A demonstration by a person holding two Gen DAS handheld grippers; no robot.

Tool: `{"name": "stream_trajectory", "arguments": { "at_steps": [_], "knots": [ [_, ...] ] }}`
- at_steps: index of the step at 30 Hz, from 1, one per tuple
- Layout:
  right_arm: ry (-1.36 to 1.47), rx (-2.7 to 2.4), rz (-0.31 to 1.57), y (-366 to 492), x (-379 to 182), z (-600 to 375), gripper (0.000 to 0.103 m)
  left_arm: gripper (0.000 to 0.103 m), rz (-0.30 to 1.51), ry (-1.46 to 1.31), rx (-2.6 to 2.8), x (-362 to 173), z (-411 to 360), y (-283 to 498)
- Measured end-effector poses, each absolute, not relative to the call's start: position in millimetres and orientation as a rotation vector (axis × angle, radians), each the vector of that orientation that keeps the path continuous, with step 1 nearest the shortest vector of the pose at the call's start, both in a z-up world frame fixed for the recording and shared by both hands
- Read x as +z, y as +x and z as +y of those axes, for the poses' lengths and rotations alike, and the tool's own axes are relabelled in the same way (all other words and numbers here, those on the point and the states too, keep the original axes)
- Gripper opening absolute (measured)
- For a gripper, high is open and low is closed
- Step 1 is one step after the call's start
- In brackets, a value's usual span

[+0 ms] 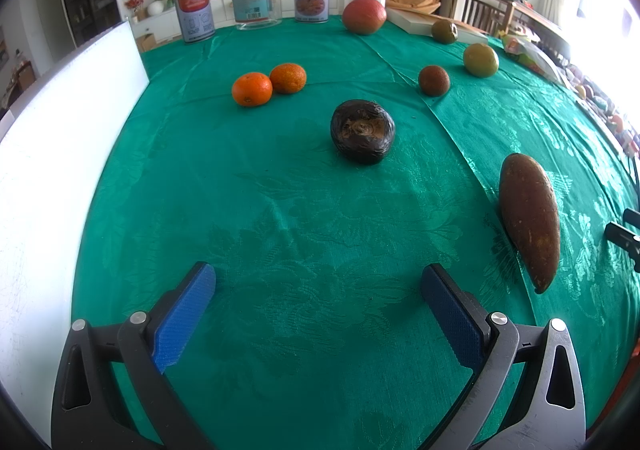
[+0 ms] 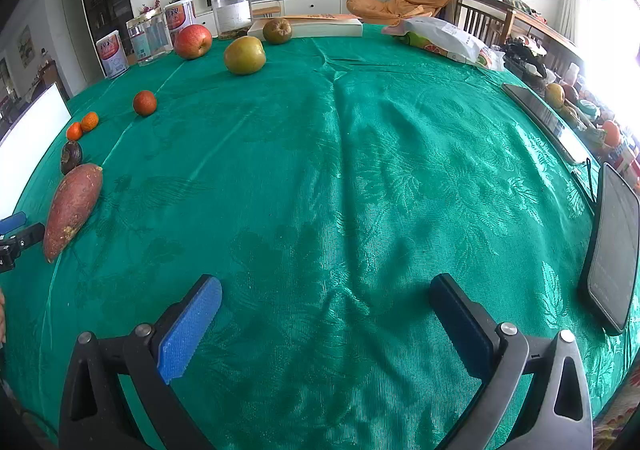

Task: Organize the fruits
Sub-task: 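Move the left gripper back over the cloth toward another dark round fruit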

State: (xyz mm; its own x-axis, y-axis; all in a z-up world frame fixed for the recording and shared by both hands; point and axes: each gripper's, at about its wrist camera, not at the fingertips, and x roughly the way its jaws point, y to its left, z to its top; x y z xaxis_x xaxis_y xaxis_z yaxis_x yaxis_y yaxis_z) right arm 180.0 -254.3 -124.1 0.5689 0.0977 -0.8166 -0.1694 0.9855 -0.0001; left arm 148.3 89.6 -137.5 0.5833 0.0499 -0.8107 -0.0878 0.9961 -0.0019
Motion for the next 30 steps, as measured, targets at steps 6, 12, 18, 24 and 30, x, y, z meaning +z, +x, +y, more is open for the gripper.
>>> {"name": "stream_trajectory", "arguments": {
  "at_steps": [6,12,18,24,30],
  "knots": [
    [-0.082,0.157,0.953,180.0,-124.1,-254.3,0.103,0.103,0.945,-0.043,0.080,-137.5,89.6,148.3],
    [-0.082,0.157,0.953,180.0,-124.2,-254.3,0.103,0.103,0.945,-0.043,0.080,-137.6,89.6,148.2],
    [-0.082,0.156,0.953,180.0,-124.3,-254.2,0.103,0.102,0.944,-0.054,0.070,-137.3,90.8,147.8],
    [-0.081,0.156,0.953,179.9,-124.3,-254.4,0.103,0.102,0.910,-0.156,0.017,-132.6,103.5,143.4],
    [-0.080,0.155,0.952,180.5,-123.5,-253.9,0.103,0.101,0.940,-0.294,-0.060,-120.6,108.6,161.7]
  ]
}}
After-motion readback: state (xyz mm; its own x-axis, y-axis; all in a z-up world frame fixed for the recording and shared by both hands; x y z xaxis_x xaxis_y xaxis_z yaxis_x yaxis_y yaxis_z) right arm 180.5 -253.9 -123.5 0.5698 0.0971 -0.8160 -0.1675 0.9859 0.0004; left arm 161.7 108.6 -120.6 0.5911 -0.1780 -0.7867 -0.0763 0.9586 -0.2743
